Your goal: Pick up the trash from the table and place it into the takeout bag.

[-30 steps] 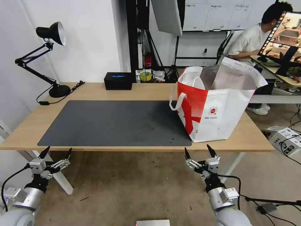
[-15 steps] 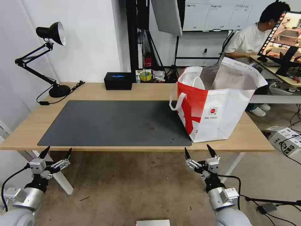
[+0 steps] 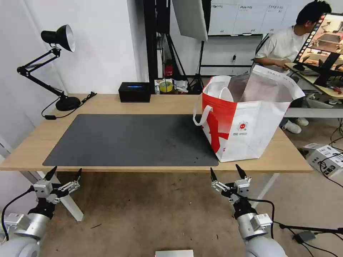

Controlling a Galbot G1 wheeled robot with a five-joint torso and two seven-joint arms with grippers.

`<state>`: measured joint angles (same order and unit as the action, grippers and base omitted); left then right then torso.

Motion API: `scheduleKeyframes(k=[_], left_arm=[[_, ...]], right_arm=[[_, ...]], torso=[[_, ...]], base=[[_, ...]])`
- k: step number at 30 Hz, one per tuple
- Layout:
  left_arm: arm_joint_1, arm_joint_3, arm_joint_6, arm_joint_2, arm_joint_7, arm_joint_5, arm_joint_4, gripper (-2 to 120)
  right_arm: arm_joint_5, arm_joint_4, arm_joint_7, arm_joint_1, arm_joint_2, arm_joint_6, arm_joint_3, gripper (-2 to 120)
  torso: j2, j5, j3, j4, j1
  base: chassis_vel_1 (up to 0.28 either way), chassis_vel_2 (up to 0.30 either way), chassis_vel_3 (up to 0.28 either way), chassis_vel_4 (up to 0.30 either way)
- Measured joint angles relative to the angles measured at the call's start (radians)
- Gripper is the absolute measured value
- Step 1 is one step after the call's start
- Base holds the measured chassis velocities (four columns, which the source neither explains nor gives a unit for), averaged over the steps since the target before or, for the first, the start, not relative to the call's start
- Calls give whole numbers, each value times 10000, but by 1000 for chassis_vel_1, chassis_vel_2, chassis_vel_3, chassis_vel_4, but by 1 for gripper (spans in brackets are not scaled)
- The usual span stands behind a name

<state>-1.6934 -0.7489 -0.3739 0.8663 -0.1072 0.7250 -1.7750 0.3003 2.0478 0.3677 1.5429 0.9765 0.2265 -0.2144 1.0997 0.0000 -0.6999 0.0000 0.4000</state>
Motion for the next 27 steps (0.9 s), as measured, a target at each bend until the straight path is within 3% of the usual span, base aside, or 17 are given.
scheduleKeyframes(k=[27], left_arm=[[0,0,0,0,0,0,0,100]], right_arm=[[0,0,0,0,0,0,0,100]], torso=[[0,0,0,0,0]], base=[[0,0,0,0]])
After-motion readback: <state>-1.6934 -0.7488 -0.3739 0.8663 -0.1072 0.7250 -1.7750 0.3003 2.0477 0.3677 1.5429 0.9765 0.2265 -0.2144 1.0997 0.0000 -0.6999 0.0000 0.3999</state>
